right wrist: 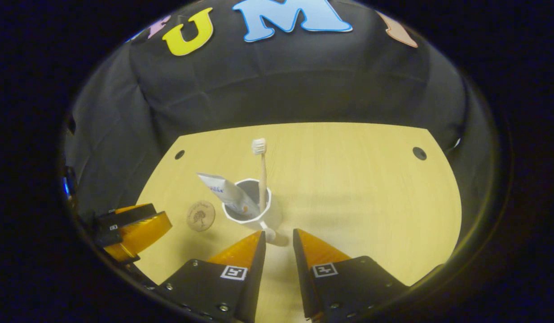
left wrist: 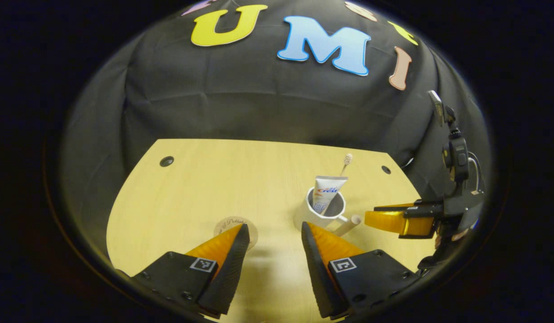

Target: Put the toothbrush and toothpaste on the desktop into the cup, then pick up the cup and place it on the coaster on the desktop.

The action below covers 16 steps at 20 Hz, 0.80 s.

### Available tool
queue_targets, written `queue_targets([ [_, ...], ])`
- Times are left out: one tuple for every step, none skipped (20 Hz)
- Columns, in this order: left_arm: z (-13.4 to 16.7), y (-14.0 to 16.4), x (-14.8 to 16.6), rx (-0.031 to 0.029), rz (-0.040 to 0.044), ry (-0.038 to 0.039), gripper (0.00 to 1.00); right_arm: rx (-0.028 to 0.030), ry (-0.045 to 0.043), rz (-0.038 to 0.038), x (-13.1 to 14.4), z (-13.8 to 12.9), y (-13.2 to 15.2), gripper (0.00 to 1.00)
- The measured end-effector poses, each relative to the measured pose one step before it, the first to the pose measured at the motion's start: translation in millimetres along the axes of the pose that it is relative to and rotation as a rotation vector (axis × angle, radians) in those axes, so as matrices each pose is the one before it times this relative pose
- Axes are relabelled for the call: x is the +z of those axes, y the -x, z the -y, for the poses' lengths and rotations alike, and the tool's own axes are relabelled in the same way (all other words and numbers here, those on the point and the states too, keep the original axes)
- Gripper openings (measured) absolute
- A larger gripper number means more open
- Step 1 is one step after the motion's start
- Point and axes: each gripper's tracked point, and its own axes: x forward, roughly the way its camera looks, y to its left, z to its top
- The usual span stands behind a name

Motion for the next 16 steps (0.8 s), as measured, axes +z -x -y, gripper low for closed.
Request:
queue_targets([
  [-4.08, 2.62, -2.39, 0.00555, -0.00095, 0.00399, 0.77, 0.00004, 0.02036, -0.00807, 1.02, -0.57, -2.15, 0.38],
  [-3.64, 2.3, -1.92, 0.00896, -0.00305, 0.00326, 0.77, 0.00356, 0.01963, -0.01095, 0.53, -0.85, -1.31, 0.38],
  [-3.55, 2.71, -3.26, 0.0037, -0.00477, 0.00146, 0.77, 0.00355, 0.01874, -0.01075, 0.11, -2.51, -3.1, 0.34],
  [-3.39, 1.89, -2.9, 0.00608, -0.00444, 0.00089, 0.77, 0.00402, 0.01797, -0.01133, 0.36, -2.23, -2.56, 0.38],
  [-4.6, 2.92, -2.54, 0.00463, -0.0015, 0.00317, 0.77, 0.00949, 0.01565, -0.01482, -1.14, -3.49, -2.93, 0.38],
  [-4.04, 2.25, -2.18, 0.00384, -0.00246, 0.00369, 0.77, 0.0097, 0.01519, -0.01498, -0.7, -2.81, -1.97, 0.34],
  [-3.19, 1.01, -3.22, 0.00622, -0.00334, 0.00408, 0.77, 0.00413, 0.01546, -0.01731, -2.04, -1.69, -3.59, 0.38],
  [-3.83, 1.14, -1.88, 0.00562, -0.00229, 0.00425, 0.77, 0.00173, 0.01561, -0.01808, -2.07, -1.24, -2.95, 0.38],
  [-5.43, 1.35, -3.03, 0.00867, -0.00432, 0.0045, 0.77, -0.00353, 0.01724, -0.01893, -4.21, -0.18, -4.21, 0.34],
  [-4.74, 2.87, -2.37, 0.00892, -0.00255, 0.00443, 0.77, -0.00401, 0.01691, -0.01857, -3.89, 0.87, -3.04, 0.42],
  [-4.2, 2.55, -0.88, 0.00876, -0.00021, 0.00634, 0.77, -0.00215, 0.01185, -0.01595, -2.64, 0.07, -3.42, 0.38],
  [-3.81, 3.47, -1.99, 0.00722, 0.0006, 0.00893, 0.77, -0.00062, 0.00762, -0.01328, -1.74, 0.44, -3.07, 0.38],
  [-4.49, 1.46, -1.79, 0.00744, -0.00016, 0.00954, 0.77, 0.00078, 0.00411, -0.01096, -1.35, 0.75, -3.31, 0.34],
  [-4.36, 1.68, -2.4, 0.00719, -0.00111, 0.00808, 0.77, 0.00114, 0.00168, -0.009, -0.05, 0.57, -3.84, 0.34],
  [-2.97, 4.27, -3.6, 0.00794, -0.00239, 0.00531, 0.77, 0.00136, -0.00068, -0.01273, -0.69, 0.51, -5.03, 0.34],
  [-4.47, 3.59, -2.88, 0.00974, -0.00379, 0.00291, 0.77, 0.00062, -0.00289, -0.01201, 0.28, 0.33, -4.3, 0.34],
])
